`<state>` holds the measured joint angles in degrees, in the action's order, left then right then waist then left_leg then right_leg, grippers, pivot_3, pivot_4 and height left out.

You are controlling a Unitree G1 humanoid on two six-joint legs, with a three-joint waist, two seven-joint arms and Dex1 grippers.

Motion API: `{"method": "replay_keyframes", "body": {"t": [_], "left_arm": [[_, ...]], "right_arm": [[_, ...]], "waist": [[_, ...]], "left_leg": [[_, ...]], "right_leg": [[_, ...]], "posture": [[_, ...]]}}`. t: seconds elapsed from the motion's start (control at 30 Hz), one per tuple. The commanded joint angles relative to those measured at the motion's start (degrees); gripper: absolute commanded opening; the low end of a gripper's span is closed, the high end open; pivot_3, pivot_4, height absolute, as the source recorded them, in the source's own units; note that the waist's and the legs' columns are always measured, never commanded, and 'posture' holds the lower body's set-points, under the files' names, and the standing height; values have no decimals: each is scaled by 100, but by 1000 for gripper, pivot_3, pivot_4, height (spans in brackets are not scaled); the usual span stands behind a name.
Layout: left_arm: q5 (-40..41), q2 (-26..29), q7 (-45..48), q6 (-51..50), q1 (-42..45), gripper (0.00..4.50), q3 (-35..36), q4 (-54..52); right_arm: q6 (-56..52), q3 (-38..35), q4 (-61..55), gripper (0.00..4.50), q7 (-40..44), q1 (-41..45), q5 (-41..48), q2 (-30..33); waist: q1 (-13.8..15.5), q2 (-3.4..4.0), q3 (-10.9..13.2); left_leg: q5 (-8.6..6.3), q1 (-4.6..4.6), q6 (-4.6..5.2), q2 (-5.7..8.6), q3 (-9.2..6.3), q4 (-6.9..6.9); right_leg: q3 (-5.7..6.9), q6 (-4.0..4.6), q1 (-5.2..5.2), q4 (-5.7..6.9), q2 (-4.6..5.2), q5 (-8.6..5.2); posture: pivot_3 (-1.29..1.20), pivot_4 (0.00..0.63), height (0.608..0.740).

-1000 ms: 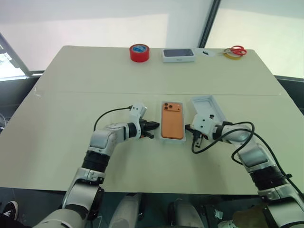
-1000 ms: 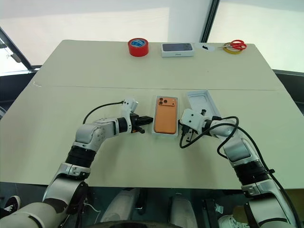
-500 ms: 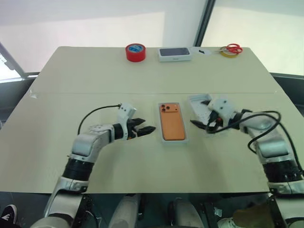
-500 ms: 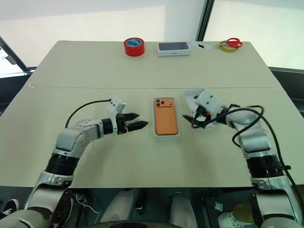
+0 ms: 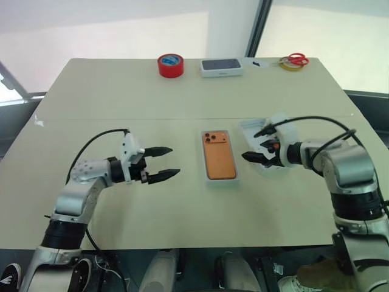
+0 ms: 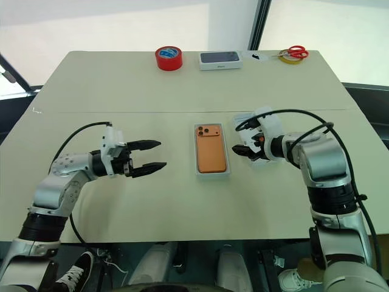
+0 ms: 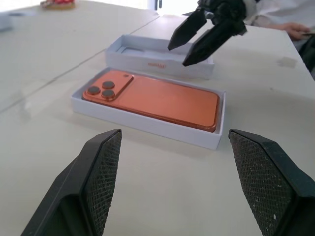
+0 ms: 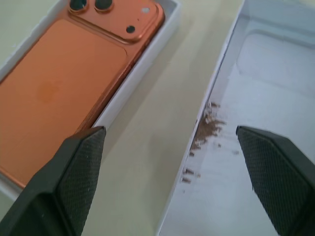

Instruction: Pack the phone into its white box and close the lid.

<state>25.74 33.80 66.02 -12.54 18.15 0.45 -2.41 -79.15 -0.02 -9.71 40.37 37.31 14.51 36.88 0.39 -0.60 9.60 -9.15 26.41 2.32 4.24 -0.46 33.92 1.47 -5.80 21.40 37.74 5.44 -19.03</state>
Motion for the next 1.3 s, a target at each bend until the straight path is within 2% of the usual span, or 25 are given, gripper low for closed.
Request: {"method": "replay_keyframes", "body": {"t": [0.03,0.1,0.33,0.57,0.67,0.9,0.97,1.07,1.13,1.17,1.23,1.27,1.3], "left_arm": [[197,151,307,197,-79,3652,193,-120],[256,193,377,195,-144,3652,257,-127],[1165,387,474,-903,-485,3652,516,-506],[1046,392,359,-790,-629,3652,541,-670],[992,378,289,-724,-660,3652,524,-725],[941,360,113,-690,-660,3652,496,-766],[951,344,58,-750,-620,3652,466,-737],[997,320,21,-932,-530,2803,391,-627],[979,248,-131,-971,-479,1699,400,-572],[973,194,-193,-960,-455,1367,411,-548],[1005,125,-258,-980,-437,355,440,-527],[1002,50,-373,-969,-433,59,466,-532],[1057,-50,-516,-1048,-422,59,483,-532]], "right_arm": [[-873,108,-169,4430,-169,271,248,15],[-1187,244,-175,4430,-289,404,318,-6],[-1330,705,191,4430,-786,778,312,-60],[-1009,975,717,4430,-1063,978,263,-228],[-846,1080,774,3574,-1164,879,214,-276],[-676,1018,804,190,-1483,813,55,-313],[-611,971,812,32,-1552,850,30,-332],[-245,737,812,0,-1668,923,9,-457],[375,550,848,0,-1683,993,-4,-578],[953,548,820,0,-1667,975,-88,-586],[1634,550,753,0,-1593,909,-138,-620],[1728,271,675,0,-1569,863,98,-871],[1989,-31,538,0,-1486,763,414,-1186]], "waist": [[9,0,0],[-1,1,0],[-118,2,1],[-134,2,1],[-134,2,1],[-138,2,0],[-134,2,0],[-122,3,0],[-123,6,2],[-122,6,2],[-122,5,2],[-121,5,2],[-119,4,1]], "left_leg": [[0,0,0,0,0,-1],[-1,2,1,0,0,-1],[-1,3,4,1,1,0],[0,1,5,1,0,1],[0,0,5,1,1,4],[0,-2,4,0,1,4],[0,-2,4,0,1,6],[0,-1,4,1,1,7],[0,0,4,1,1,7],[1,0,4,1,1,7],[2,0,3,1,2,7],[3,0,3,1,2,7],[8,-1,11,1,2,7]], "right_leg": [[0,0,1,-1,0,0],[0,-1,0,-6,0,0],[0,-7,0,-6,1,4],[0,-17,0,-3,-1,9],[0,-16,-2,0,-1,10],[0,-16,-1,4,-3,10],[0,-16,-1,6,-3,10],[0,-16,-1,7,-2,10],[0,-18,0,8,-3,11],[0,-19,2,9,-3,12],[0,-20,3,12,-5,12],[0,-21,2,13,-6,12],[0,-21,0,13,-7,12]], "posture": [[0,150,738],[0,150,738],[0,150,738],[0,150,738],[0,150,738],[0,150,738],[0,150,738],[0,150,738],[0,150,738],[0,150,738],[0,150,738],[0,150,738],[0,150,738]]}}
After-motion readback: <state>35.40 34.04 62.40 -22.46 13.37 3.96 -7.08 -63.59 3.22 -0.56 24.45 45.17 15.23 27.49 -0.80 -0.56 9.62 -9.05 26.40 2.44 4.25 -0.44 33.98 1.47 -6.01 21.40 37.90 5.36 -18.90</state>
